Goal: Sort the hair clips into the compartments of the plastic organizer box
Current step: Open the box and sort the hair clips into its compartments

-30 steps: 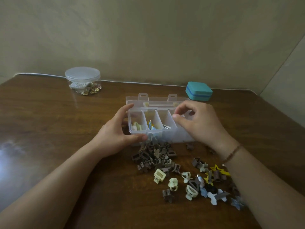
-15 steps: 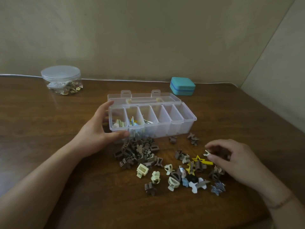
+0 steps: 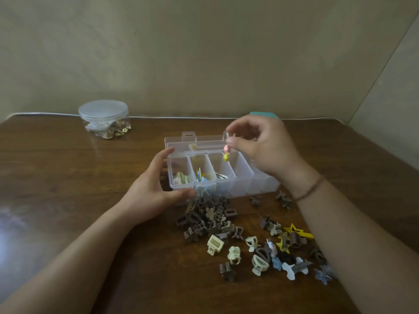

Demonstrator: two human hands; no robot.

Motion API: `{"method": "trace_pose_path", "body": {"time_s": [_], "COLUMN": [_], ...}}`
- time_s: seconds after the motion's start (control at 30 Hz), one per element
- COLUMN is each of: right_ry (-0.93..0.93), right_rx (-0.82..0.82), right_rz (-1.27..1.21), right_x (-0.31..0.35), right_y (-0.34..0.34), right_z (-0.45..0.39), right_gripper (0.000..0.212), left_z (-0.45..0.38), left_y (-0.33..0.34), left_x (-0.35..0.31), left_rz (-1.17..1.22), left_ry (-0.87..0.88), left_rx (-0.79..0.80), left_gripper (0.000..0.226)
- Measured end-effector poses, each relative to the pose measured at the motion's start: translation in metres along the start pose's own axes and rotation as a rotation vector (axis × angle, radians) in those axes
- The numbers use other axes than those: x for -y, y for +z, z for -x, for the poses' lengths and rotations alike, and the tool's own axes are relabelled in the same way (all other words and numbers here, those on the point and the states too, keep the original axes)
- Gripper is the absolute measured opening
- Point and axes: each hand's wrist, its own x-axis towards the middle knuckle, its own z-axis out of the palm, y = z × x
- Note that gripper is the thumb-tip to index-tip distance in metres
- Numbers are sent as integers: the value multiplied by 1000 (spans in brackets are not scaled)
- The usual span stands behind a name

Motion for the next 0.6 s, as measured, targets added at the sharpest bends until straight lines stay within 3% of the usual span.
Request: {"method": "trace_pose_path", "body": {"time_s": [0.07,0.17,0.4,0.6], "right_ry": [71,67,-62,128], "right_rx": [97,287,357,707], "right_rz": [52,368,520,704], "right_x": [-12,-20,-8,-27], "right_y": [16,18,-47,-93], "right_z": [-8,0,42,91], "right_gripper": [9,8,23,31], "left_z": [0,-1,1,1], "left_y": [0,0,-1,1], "left_x": [1,0,-1,-5], "left_rz": [7,13,18,-3], "left_ry": [4,18,17,6], "left_rx": [-1,-5,4,-5], "left_gripper": [120,117,119,117]}}
